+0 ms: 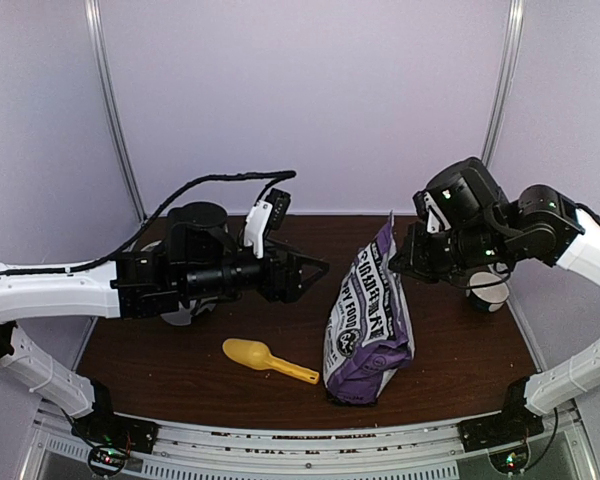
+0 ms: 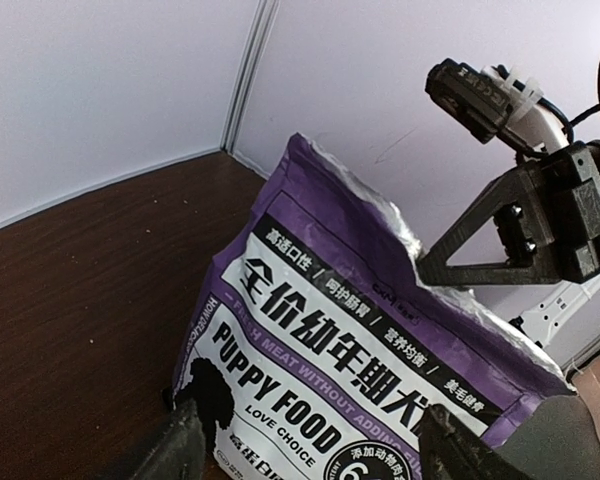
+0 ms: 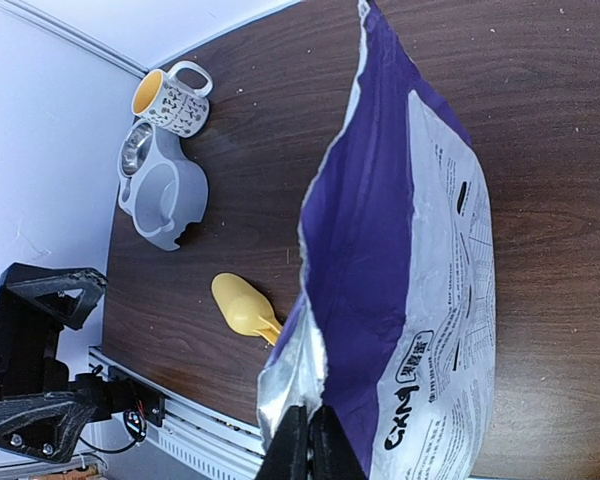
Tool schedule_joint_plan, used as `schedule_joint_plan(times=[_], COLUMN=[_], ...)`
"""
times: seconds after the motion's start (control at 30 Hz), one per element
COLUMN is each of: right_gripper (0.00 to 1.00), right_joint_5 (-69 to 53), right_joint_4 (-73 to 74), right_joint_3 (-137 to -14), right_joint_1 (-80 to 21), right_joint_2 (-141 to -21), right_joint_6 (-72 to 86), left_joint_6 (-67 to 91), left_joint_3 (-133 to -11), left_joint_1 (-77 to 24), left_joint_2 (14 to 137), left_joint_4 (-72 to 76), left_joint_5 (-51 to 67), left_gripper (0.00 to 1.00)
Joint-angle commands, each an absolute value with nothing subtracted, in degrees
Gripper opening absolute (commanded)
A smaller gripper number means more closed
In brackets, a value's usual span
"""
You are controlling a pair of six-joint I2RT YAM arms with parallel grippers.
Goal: Serve the pet food
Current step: Adjust the pet food bag at the center of the board.
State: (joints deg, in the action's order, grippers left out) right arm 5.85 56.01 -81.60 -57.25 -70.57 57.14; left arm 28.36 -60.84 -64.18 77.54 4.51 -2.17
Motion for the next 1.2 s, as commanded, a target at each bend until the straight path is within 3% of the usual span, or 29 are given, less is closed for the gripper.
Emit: schedule_joint_plan(times=[0.0,0.63,0.8,1.03,1.17], right_gripper=[0.0,0.0,0.0,0.0,0.0], right_joint_5=[8.4,21.3,22.5,18.3,17.2], right_joint_4=[59.9,78.0,77.4,68.5,65.5], right_joint_3=[-83.7,-84.4,-84.5,-83.7,-83.6], right_joint_1=[-57.5,-57.5,-57.5,-57.5,-57.5], right_joint_2=[-70.1,-70.8,-69.4,-67.0,-66.3], right_joint_6=[54.5,50.3,50.0,50.4,50.2], left_joint_6=[27.3,26.3,24.9,10.3,4.0], left_joint_3=[-60.7,-69.3,-69.3,-62.2,-62.5], left_joint_1=[-64.0,-64.1,-64.3,-70.0,-73.2], left_joint_2=[76.9,84.2,84.7,85.8,88.2], left_joint_4=[7.7,8.6,10.5,25.4,25.6], left_joint_5=[-2.4,2.4,5.7,7.8,6.2], left_gripper=[0.76,0.76,0.76,0.75,0.76])
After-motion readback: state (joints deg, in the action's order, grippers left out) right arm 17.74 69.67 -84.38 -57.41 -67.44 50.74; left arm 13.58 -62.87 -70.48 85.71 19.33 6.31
